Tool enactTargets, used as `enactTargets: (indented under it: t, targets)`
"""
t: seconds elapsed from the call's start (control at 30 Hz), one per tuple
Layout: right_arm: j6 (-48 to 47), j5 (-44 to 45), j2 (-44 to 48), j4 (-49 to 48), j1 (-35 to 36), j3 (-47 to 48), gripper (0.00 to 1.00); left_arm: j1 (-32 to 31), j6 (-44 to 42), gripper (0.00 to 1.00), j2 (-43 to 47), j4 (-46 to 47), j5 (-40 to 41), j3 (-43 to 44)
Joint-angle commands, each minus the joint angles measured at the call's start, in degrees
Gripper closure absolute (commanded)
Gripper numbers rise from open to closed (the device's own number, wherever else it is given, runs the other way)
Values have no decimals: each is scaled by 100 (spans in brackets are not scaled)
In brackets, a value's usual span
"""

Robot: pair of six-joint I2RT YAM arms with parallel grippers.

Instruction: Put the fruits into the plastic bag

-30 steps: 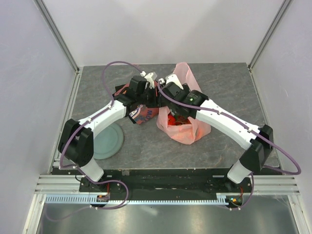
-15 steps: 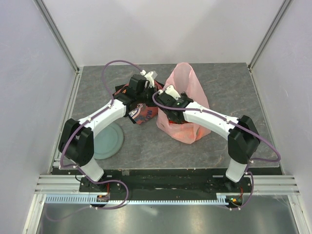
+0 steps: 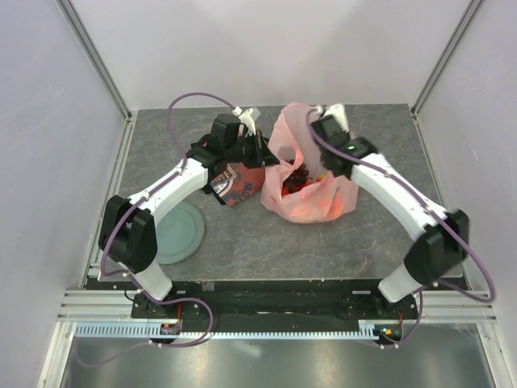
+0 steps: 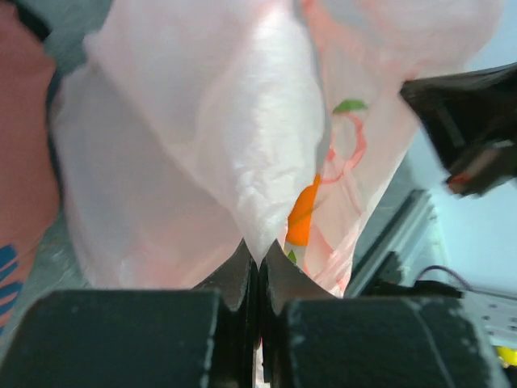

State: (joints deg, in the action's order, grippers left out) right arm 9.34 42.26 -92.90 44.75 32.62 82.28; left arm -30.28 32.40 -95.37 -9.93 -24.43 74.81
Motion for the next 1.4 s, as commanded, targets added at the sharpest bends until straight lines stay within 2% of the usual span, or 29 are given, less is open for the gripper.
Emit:
enactTargets:
  t: [0.0, 0.07, 0.17, 0.27, 0.33, 0.53, 0.67, 0.77, 0.9, 0.97, 1.0, 1.03, 1.07, 1.1, 1.13, 1.23, 1.3, 1.37]
  targets:
    - [68, -377, 1439, -633, -256, 1191, 100, 66, 852, 99, 71, 920, -869, 956]
    - [-46, -245, 1808, -827, -309, 1448, 100, 93, 1309, 98, 63, 1237, -1020, 1332]
    - [-345, -43, 2248, -1424, -379, 1546, 100, 154, 1924, 98, 36, 1888, -1161, 1449]
    - [-442, 89, 2626, -2074, -423, 1064, 100, 321, 2426, 98, -69, 2557, -1284, 1178]
    - [-242, 72, 2733, -2093, -441, 545, 100, 374, 2639, 98, -192, 2959, -1336, 993]
    - [645, -86, 3111, -2093, -713, -1247, 100, 348, 2561, 99, -779, 3233, -1697, 536]
    - [1164, -323, 3304, -2234, -1011, -2276, 100, 339, 2437, 98, -1334, 3628, -2389, 193]
    - [1333, -578, 3419, -2225, -1074, -2357, 100, 339, 2683, 98, -1510, 4172, -2707, -79]
    - [1158, -622, 3472, -2225, -1091, -2199, 98, 348, 2570, 87, -1335, 4167, -2673, -89]
    - [1061, -710, 3446, -2225, -1100, -2068, 91, 348, 2201, 79, -1186, 3860, -2498, 43]
    - [1009, -806, 3437, -2225, -1091, -2023, 87, 348, 2061, 62, -1107, 3493, -2401, 69]
    - [982, -859, 3419, -2251, -1100, -1979, 77, 348, 1746, 52, -1028, 3324, -2148, 78]
    - [964, -903, 3428, -2269, -1091, -1918, 72, 348, 1587, 38, -827, 3088, -1980, 87]
    - [929, -947, 3454, -2313, -1091, -1900, 65, 348, 1411, 33, -721, 2702, -1813, 87]
    - [911, -1043, 3515, -2426, -1091, -1883, 51, 356, 1087, 29, -615, 2481, -1446, 78]
    - [806, -1202, 3673, -2768, -1091, -1847, 32, 391, 654, 20, -115, 1918, -690, 25]
    - [806, -1299, 3561, -2840, -1126, -1760, 26, 427, 391, 15, 210, 1471, -310, 34]
    - [885, -1911, 3350, -2814, -1389, -1549, 20, 523, 232, 11, 361, 1136, 217, 78]
